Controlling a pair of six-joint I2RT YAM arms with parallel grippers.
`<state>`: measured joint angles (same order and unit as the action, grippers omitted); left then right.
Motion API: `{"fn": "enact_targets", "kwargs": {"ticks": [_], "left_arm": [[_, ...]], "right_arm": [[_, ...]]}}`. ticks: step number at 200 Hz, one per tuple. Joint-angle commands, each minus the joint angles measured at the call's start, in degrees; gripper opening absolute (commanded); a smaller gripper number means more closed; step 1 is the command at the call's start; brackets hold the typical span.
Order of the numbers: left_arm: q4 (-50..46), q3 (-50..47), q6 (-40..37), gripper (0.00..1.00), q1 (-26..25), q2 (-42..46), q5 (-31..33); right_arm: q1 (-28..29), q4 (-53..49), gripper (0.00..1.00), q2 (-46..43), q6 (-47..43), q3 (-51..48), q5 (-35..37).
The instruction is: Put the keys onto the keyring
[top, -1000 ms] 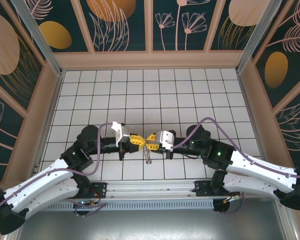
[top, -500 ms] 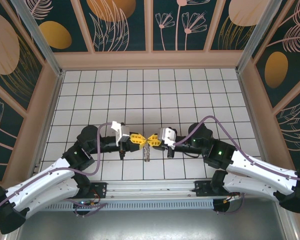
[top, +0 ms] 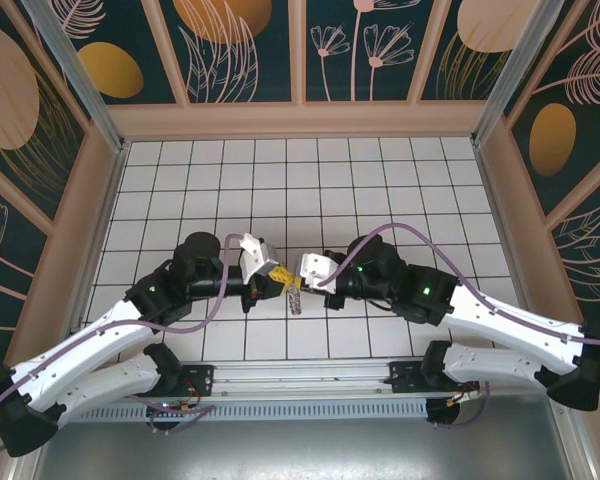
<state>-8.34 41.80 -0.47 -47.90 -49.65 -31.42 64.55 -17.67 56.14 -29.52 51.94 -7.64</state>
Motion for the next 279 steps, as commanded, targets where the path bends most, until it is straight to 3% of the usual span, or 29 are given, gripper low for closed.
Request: {"fn": "enact_targets", "kwargs": {"ticks": [1, 44, 69, 83, 148, 214, 279], "left_arm": [[3.21, 0.13, 1.11, 0.00, -0.44, 0.33, 0.85], [17.59, -5.83, 7.45, 0.00, -0.44, 5.13, -2.63], [24.64, -7.59, 8.73, 0.00, -0.44, 6.14, -5.02], [27.30, -7.94, 8.61, 0.00, -0.39, 6.31, -6.03], [37.34, -10.35, 11.31, 0.00, -0.44, 6.44, -8.89], [43.71, -12.44, 14.15, 0.00, -0.42, 6.14, -10.13], [47.07, -12.81, 15.30, 0.00, -0.42, 5.81, -10.34]], "right_arm": [[2.35, 2.73, 0.00, 0.07, -1.84, 2.81, -2.00], [2.12, 9.73, 0.00, -4.95, 2.07, -2.42, -5.45], [1.64, 15.69, 0.15, -8.39, 4.21, -6.42, -8.51], [1.31, 18.46, 0.18, -9.70, 5.29, -8.22, -10.74], [-0.06, 20.83, 0.13, -9.34, 7.75, -9.14, -11.97], [-2.83, 23.23, 0.21, -10.50, 10.16, -10.41, -14.09], [-4.06, 23.53, 0.07, -10.10, 10.71, -10.43, -15.48]]}}
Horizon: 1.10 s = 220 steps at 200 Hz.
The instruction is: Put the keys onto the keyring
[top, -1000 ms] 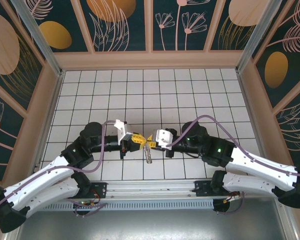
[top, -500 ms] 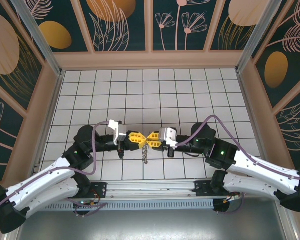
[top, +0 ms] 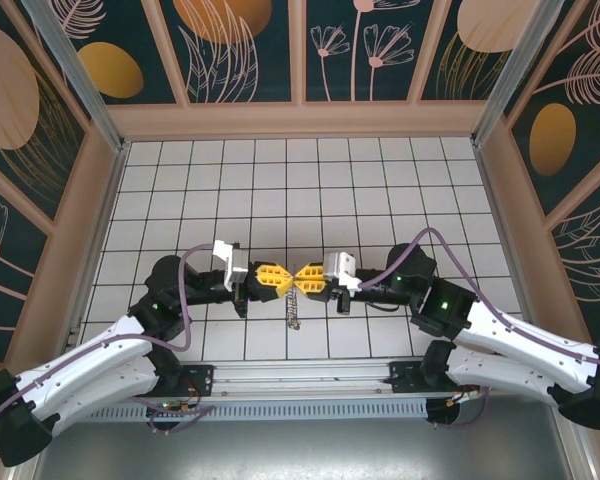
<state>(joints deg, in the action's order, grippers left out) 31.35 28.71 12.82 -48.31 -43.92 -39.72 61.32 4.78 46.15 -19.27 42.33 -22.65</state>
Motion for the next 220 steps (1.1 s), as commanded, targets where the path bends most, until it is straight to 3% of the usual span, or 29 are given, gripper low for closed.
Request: {"fn": "enact_targets", "kwargs": {"ticks": [1, 13, 34, 63, 83, 97, 121, 141, 159, 176, 220], "left_arm": [[7.39, 0.29, 2.07, 0.00, 0.03, 0.07, -2.07], [7.73, 0.38, 2.45, 0.00, -0.02, -0.11, -2.26], [4.82, 0.91, 1.48, 0.00, 0.03, 0.45, -1.07], [-14.94, 6.35, -6.81, 0.00, 0.00, 0.64, 5.20], [-27.12, 10.39, -12.09, 0.12, 0.01, -0.38, 9.03], [-33.14, 12.98, -14.13, 0.15, 0.02, -1.89, 10.52], [-39.77, 16.10, -16.49, 0.13, 0.01, -4.59, 11.69], [-40.93, 16.73, -16.80, 0.11, -0.01, -5.47, 11.50], [-41.44, 16.80, -16.86, 0.00, 0.02, -6.02, 11.52], [-41.69, 16.73, -16.88, 0.00, 0.00, -6.18, 10.77], [-31.44, 12.65, -12.01, 0.00, -0.02, -2.18, 7.89]], "right_arm": [[-0.80, 1.05, 0.06, -0.10, 0.41, -0.78, -0.46], [-0.93, 0.88, 0.00, -0.18, -0.01, -0.80, -0.48], [-0.98, -0.06, 0.00, -0.01, -1.07, -0.21, 0.02], [-0.99, -4.66, 0.00, 0.88, -3.99, 2.27, 2.85], [-0.99, -8.86, 0.00, 2.87, -6.23, 4.60, 5.76], [-0.97, -11.65, 0.00, 4.72, -7.47, 6.58, 7.06], [-0.62, -14.37, 0.00, 7.15, -9.01, 8.83, 7.45], [0.07, -16.44, 0.00, 8.86, -9.71, 10.24, 8.52], [1.41, -17.90, 0.00, 10.27, -10.44, 10.99, 12.09], [2.78, -18.89, 0.00, 11.13, -10.65, 11.20, 14.81], [2.68, -12.71, 0.03, 5.45, -8.05, 6.94, 9.63]]}}
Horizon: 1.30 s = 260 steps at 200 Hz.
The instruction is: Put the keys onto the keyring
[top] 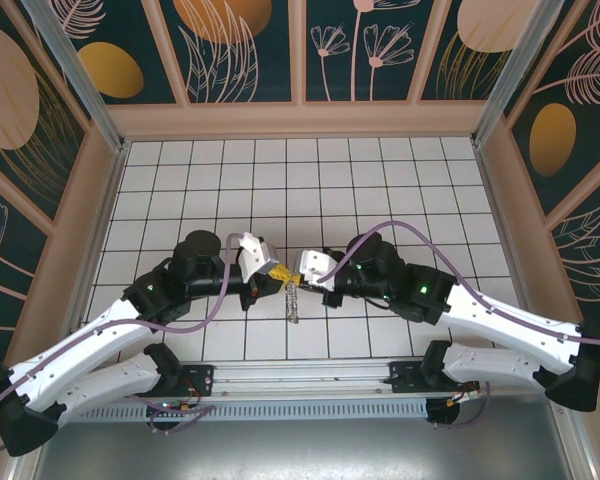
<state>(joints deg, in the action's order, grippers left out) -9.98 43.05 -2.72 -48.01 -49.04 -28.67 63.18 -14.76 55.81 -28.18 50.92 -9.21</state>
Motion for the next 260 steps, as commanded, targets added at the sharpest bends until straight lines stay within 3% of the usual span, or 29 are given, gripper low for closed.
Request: {"fn": "enact_targets", "kwargs": {"ticks": [1, 30, 115, 260], "left_arm": [[10.24, -1.84, 3.70, 0.00, -0.33, 3.05, -3.21], [18.94, -5.12, 6.74, 0.00, -0.31, 6.27, -2.79], [23.41, -7.86, 8.30, 0.00, -0.31, 8.34, -3.62], [26.94, -8.52, 7.60, 0.00, -0.29, 8.78, -4.79]], "right_arm": [[0.77, 7.06, 0.03, -4.44, 0.95, -1.81, -4.02], [-0.97, 13.74, 0.18, -9.04, 4.46, -6.27, -9.71], [-3.43, 16.26, 0.21, -6.90, 6.30, -6.71, -14.87], [-3.86, 14.60, 0.09, -3.53, 7.79, -6.44, -16.94]]}}
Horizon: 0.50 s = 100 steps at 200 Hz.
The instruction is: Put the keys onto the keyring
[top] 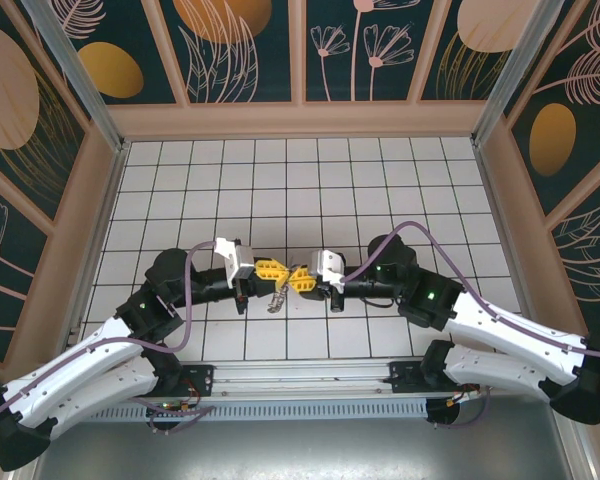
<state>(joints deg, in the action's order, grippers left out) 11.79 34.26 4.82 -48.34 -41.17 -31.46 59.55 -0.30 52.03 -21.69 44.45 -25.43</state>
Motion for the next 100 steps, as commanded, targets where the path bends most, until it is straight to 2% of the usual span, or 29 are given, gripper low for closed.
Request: {"fn": "enact_targets", "kwargs": {"ticks": [1, 59, 100], "left_arm": [[5.21, 0.27, 0.04, 0.00, 0.06, 0.91, -2.01], [5.48, 0.68, -0.20, 0.00, 0.05, 1.33, -2.10], [4.60, 0.37, -0.68, 0.00, 0.00, 1.77, -1.34]], "right_arm": [[-0.27, 0.12, 0.09, 0.26, 1.30, 0.03, -0.70], [-0.17, -0.99, 0.09, -0.82, 1.74, -0.54, -0.65], [-0.05, -0.71, 0.20, -6.22, 1.69, -1.19, 0.27]]}}
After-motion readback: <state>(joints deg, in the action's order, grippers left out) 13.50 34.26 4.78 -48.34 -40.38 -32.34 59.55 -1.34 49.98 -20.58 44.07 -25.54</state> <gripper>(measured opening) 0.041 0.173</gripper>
